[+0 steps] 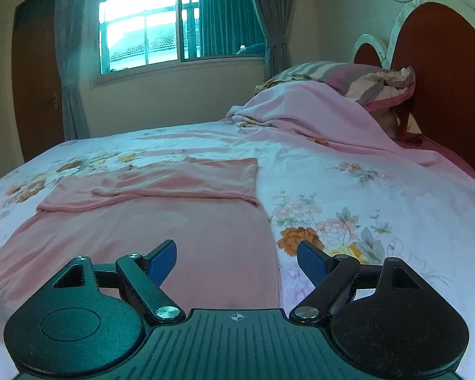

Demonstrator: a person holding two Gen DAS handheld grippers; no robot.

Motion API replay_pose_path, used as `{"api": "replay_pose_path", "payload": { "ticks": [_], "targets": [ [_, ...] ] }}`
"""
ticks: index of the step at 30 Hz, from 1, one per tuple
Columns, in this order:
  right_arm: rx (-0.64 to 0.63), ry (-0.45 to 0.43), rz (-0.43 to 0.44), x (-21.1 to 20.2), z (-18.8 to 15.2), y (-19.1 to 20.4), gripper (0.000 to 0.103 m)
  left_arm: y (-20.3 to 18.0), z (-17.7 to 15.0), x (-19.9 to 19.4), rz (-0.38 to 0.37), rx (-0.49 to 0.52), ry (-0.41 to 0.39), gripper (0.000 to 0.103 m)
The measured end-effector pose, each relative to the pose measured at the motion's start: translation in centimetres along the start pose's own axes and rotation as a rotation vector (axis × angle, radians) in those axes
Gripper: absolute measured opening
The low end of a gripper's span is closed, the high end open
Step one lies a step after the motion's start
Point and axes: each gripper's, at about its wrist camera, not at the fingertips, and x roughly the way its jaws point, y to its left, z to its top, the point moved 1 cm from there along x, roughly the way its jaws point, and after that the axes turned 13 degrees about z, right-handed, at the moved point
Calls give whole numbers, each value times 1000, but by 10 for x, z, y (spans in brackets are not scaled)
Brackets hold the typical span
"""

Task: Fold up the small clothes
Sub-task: 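Smooth the folded sweater with both open grippers, then move both open grippers to the sweater's ribbed hem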

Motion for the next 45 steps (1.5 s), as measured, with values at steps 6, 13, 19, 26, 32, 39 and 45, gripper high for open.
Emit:
{"api": "replay_pose_path", "payload": {
  "ticks": [6, 13, 19, 26, 32, 39, 45],
  "targets": [
    [-2, 27, -2, -8, -13, 3, 83, 4, -25, -8, -2, 19, 56, 91],
    [-1, 36, 13, -10, -17, 9, 83, 6, -25, -5, -66, -42, 171, 91],
    [8, 33, 10, -9, -14, 8, 83, 4, -23, -8, -89, -18, 146, 82],
    [24, 31, -7, -9, -15, 2, 83, 17, -34, -1, -41, -78, 188, 51],
    [41, 41, -15, -6, -21, -9, 83, 5, -42, 10, -16, -51, 248, 101],
    [48, 47, -14, -6, -26, -14, 83, 3, -50, 12, -29, -34, 287, 101],
    [58, 54, -21, -7, -29, -19, 83, -2, -43, 6, -65, 3, 278, 101]
  ]
}}
